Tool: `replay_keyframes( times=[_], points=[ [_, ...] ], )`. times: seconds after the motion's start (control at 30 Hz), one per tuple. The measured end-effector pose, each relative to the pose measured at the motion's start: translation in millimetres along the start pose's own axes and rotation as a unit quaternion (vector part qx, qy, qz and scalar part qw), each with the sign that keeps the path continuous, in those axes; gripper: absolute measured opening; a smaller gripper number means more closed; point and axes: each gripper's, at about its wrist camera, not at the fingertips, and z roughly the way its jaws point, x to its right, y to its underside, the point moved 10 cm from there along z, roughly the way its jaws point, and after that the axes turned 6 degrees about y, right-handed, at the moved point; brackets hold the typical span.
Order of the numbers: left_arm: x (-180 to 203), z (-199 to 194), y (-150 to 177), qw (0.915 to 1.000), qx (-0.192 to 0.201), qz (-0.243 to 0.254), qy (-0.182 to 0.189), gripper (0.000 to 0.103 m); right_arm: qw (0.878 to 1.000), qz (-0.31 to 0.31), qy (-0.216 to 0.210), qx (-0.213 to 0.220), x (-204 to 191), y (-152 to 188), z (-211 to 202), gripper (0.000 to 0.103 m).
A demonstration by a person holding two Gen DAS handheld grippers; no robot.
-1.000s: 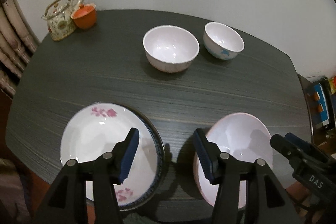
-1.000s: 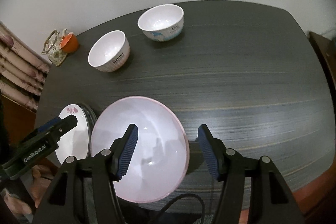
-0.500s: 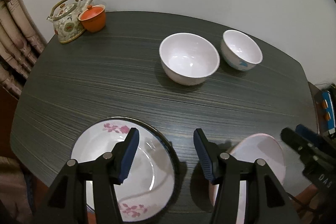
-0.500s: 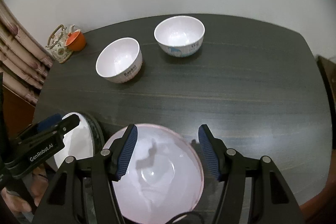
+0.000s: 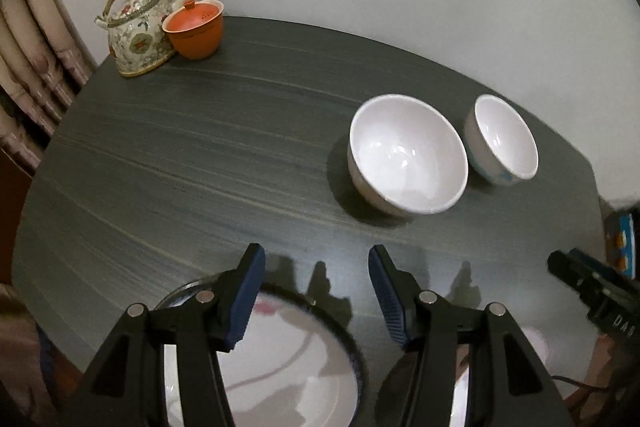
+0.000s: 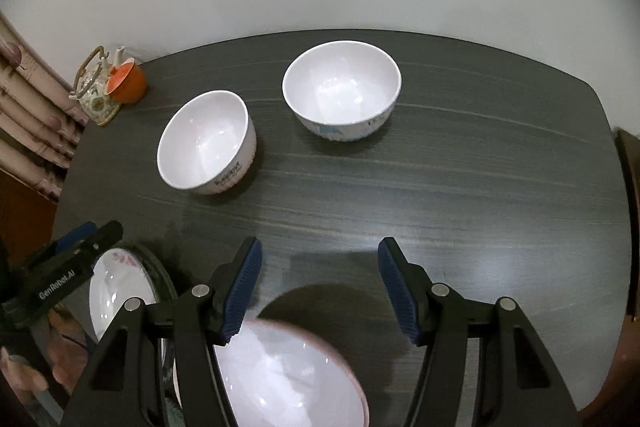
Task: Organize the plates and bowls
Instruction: 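Move to the white 'Rabbit' bowl and grasp its rim with the left gripper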
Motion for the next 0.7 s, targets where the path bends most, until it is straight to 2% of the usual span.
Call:
replay_keyframes(
  times=[0.27,0.57,0.7],
  points=[
    [5.7,21.5,-36.6,0.9984,-0.001,-0.034,0.045,0.055,0.998,0.003,-0.058,-0.021,-20.9,-27.8,26.3,0.058],
    [7.8,48.3,-57.3,0.9932,-0.021,-0.073,0.088,0.055,0.996,0.016,-0.075,-0.052,-32.1,-48.8,55.5,0.057],
    [8.8,61.4,-58.8,0.9927,-0.030,-0.078,0.088,0.055,0.995,0.011,-0.080,-0.059,-41.1,-55.0,66.9,0.057]
  ],
)
